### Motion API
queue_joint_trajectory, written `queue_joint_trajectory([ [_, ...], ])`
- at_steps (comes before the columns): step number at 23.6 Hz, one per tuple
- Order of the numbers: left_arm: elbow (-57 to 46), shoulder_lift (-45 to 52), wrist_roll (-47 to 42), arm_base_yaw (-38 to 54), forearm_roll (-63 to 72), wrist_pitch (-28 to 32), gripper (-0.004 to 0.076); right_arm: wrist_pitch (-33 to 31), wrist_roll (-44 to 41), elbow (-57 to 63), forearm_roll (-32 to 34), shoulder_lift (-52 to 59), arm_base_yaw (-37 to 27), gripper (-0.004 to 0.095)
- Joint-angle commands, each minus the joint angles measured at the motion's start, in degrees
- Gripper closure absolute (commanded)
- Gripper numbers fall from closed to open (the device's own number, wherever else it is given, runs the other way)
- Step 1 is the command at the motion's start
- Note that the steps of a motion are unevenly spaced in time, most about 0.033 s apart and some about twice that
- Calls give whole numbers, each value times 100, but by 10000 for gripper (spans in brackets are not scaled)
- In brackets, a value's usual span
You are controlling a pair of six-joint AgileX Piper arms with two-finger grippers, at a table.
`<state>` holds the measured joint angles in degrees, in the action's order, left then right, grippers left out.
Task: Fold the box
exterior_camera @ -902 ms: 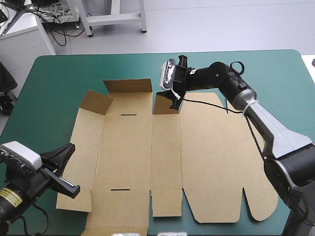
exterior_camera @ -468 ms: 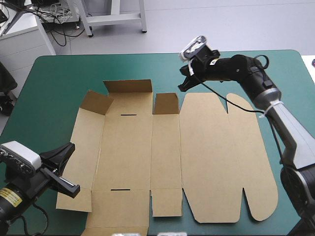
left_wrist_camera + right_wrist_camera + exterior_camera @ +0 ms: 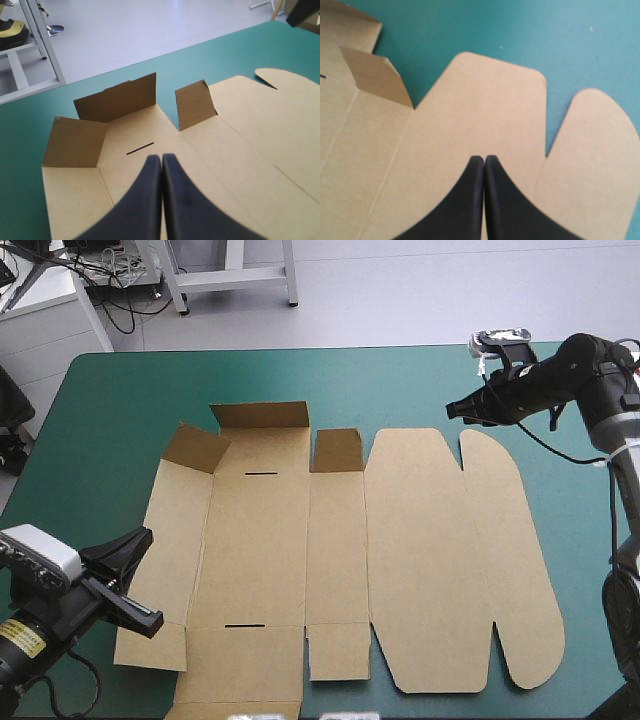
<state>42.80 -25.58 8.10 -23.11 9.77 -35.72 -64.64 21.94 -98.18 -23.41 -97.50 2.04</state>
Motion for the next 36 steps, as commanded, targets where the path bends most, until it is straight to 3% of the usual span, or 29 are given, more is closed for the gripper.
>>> queue_joint_trajectory([
  [1,222,-292,-204,-13,83,487,734,-148,-263,-138,404,469,-108,920],
  [9,1056,-1337,-204,-4,21,20,734,-619,-398,-136,638,1248,-108,921],
  [15,2332,-2451,-212,-4,-108,-1074,734,-711,-460,119,622,2013,-108,921],
  [19,3352,-3404,-488,9,-850,-2130,734,-698,-460,1013,643,2886,-108,922],
  [24,3563,-3914,-488,73,-1815,-2401,734,-548,-375,2297,706,3952,-108,922],
  [29,3563,-4237,-410,986,-1599,-2773,728,-492,-424,3463,612,5135,-108,922],
  [36,3563,-4665,1619,3192,1619,-3796,708,-336,-608,4385,612,6326,-108,922],
])
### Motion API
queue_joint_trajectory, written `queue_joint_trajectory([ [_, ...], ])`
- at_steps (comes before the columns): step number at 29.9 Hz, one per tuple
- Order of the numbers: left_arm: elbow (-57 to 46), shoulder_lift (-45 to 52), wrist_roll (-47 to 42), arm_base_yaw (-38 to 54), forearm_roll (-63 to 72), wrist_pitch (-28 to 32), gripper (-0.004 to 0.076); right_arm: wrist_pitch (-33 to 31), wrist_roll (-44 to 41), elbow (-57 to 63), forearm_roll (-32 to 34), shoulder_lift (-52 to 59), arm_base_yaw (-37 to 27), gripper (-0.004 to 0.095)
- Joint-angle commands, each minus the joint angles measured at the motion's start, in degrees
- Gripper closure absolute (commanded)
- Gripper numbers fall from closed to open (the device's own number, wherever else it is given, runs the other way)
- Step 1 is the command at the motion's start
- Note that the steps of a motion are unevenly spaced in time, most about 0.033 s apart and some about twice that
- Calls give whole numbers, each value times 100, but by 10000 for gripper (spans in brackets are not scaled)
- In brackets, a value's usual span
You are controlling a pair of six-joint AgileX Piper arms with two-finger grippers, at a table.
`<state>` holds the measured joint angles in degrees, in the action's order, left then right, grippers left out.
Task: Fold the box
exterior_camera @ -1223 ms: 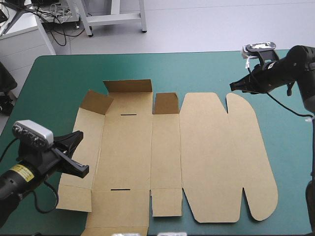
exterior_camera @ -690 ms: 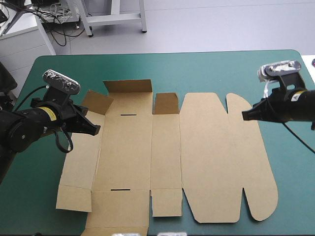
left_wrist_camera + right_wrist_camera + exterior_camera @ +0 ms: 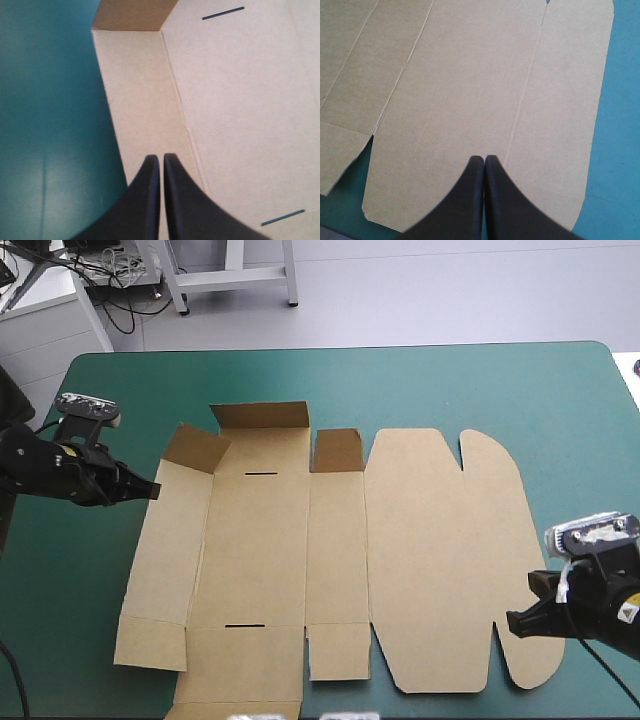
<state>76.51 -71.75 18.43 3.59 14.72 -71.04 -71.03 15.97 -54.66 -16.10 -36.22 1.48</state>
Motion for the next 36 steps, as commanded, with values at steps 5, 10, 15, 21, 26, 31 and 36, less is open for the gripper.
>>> queue_joint_trajectory([
  [5,169,-457,642,1425,1678,-253,708,261,-21,306,-175,563,-53,922],
  [10,169,-848,642,1862,1645,-253,708,271,-21,476,-175,838,-53,922],
  [15,158,-1221,140,1975,1625,-259,682,306,-21,476,-137,918,-53,922],
  [21,-76,-1232,-2,1965,1443,-259,428,460,-21,476,-115,918,-53,922],
  [26,-392,-1082,-2,1965,991,-269,-13,468,-11,476,-115,918,-53,922],
  [31,-988,-1047,45,1965,991,-269,-9,492,78,476,-106,918,-53,922],
  [36,-1668,-1047,45,1965,1183,-297,-9,544,175,476,-103,918,-53,922],
])
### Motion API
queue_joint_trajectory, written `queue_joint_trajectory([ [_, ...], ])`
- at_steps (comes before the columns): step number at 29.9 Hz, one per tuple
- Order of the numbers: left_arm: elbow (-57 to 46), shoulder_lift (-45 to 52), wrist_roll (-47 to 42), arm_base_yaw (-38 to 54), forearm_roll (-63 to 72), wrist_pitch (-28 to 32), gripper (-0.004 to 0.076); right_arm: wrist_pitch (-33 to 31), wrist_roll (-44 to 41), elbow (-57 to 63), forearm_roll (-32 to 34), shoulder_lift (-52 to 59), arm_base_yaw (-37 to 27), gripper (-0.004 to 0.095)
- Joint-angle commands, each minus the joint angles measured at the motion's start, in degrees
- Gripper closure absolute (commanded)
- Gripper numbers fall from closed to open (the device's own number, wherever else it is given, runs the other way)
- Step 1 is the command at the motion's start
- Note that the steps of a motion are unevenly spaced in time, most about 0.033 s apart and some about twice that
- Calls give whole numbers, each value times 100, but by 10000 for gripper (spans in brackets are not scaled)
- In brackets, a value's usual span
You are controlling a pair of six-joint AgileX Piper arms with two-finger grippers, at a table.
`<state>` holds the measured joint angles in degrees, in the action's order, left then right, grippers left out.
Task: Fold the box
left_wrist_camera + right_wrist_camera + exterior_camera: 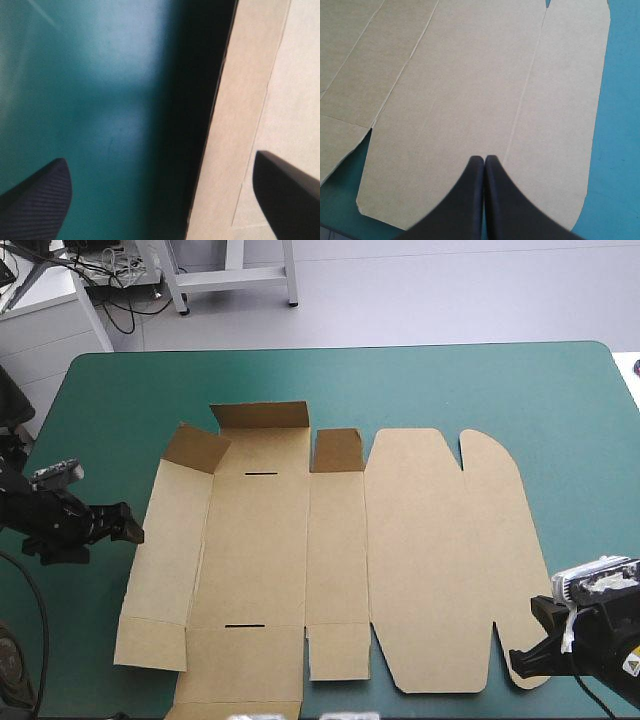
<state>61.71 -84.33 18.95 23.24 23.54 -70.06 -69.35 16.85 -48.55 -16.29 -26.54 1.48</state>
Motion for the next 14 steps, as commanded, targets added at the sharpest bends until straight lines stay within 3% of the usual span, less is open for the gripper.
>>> queue_joint_trajectory([
  [1,-338,211,42,-1,389,-395,-9,403,87,-136,-84,-50,-53,923],
  [14,-1588,222,1054,-11,1341,-395,-3,444,87,-136,-84,-50,-53,923],
])
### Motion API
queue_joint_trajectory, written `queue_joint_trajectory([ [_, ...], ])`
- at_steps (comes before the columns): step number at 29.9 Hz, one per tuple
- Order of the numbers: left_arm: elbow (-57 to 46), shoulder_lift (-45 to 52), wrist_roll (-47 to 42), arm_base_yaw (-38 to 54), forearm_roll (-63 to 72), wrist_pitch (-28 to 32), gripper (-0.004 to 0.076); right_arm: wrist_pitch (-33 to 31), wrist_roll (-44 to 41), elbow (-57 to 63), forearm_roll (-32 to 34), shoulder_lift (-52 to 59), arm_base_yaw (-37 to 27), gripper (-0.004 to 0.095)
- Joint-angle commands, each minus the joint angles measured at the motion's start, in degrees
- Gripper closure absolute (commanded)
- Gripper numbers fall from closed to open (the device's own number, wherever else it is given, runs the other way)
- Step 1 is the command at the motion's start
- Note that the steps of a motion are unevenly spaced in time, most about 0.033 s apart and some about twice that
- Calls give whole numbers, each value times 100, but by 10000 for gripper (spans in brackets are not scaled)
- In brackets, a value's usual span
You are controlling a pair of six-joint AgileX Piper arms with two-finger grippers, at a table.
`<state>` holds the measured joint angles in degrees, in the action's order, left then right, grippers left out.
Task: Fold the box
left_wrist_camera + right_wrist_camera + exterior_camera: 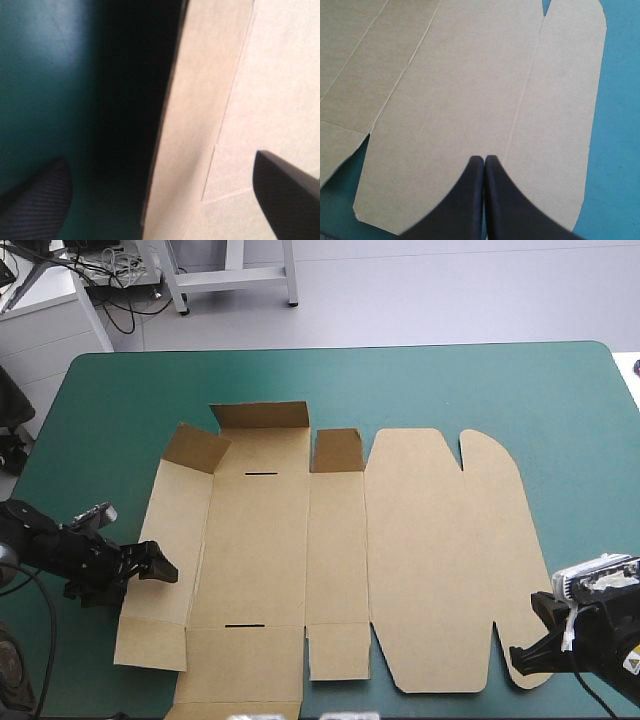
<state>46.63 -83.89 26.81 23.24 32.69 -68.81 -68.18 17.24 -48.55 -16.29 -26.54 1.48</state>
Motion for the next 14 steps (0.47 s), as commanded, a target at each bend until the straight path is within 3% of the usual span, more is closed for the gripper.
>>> queue_joint_trajectory([
  [1,-108,178,373,-11,532,-521,1,327,48,-136,-84,-50,-53,923],
  [6,-131,178,707,-11,1094,-521,90,327,48,-136,-84,-50,-53,923],
  [14,-131,178,707,-11,1007,-521,407,327,48,-136,-84,-50,-53,923],
])
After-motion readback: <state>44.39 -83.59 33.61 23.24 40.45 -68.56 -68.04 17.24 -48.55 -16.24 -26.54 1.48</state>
